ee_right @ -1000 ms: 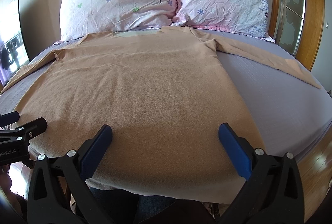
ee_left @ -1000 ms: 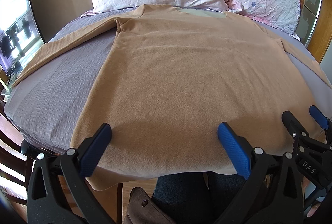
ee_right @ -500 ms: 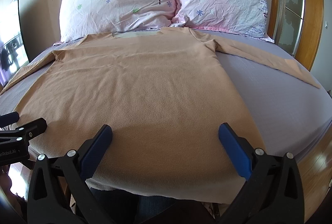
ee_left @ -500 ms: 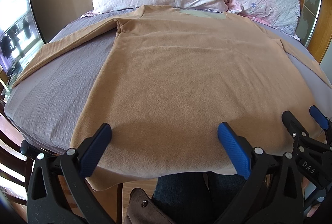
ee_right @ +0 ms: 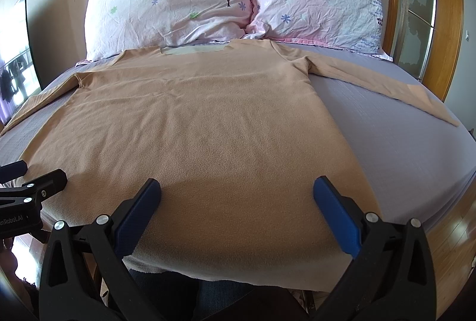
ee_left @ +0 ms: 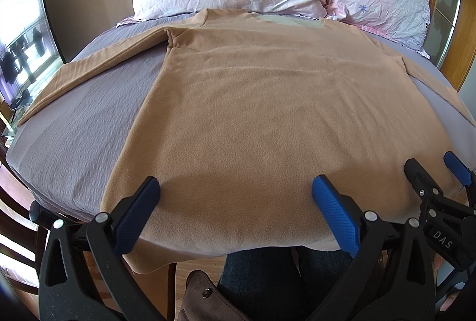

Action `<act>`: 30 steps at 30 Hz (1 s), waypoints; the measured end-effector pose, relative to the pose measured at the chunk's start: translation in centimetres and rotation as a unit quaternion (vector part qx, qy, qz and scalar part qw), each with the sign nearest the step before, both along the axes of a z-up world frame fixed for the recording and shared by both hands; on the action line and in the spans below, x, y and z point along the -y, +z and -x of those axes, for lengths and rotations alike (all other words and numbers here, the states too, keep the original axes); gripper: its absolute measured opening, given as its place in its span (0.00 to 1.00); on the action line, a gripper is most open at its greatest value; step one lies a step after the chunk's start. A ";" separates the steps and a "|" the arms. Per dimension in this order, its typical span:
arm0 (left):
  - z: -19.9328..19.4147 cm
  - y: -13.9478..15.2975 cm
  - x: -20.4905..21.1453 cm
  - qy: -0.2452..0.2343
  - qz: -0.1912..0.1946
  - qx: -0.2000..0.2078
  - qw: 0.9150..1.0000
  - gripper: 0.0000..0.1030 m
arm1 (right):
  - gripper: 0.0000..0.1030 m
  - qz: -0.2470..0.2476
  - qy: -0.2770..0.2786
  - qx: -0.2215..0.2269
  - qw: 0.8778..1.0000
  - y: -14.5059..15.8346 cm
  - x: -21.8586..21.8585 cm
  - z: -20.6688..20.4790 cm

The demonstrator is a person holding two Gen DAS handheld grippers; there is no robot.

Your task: Fold small clothes

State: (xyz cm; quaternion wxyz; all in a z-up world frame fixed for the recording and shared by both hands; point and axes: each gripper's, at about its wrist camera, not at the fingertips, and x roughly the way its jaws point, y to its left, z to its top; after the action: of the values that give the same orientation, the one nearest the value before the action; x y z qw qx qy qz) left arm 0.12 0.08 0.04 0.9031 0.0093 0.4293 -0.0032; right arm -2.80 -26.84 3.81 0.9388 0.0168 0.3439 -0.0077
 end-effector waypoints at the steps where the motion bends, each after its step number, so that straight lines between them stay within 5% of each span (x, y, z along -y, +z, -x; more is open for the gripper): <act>1: 0.0 0.0 0.0 0.000 0.000 0.000 1.000 0.98 | 0.99 0.000 0.000 0.000 1.000 0.0 0.0 0.1; 22: 0.2 0.3 0.1 -0.002 -0.002 0.012 1.000 0.98 | 0.99 -0.010 0.028 0.011 1.000 0.2 0.7 -0.3; 26: 0.5 0.5 0.0 -0.007 -0.004 0.025 1.000 0.98 | 0.99 -0.058 -0.028 0.050 0.997 1.8 6.2 -0.8; 30: 0.3 0.5 -0.2 -0.022 -0.004 0.032 0.999 0.98 | 0.99 -0.148 -0.164 0.060 0.973 4.2 17.2 -2.6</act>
State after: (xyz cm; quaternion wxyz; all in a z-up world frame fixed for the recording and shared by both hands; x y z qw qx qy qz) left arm -0.16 0.25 0.49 0.9159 0.0224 0.4002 -0.0214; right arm -0.22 -44.03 7.98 0.9309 0.2123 0.2765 -0.1094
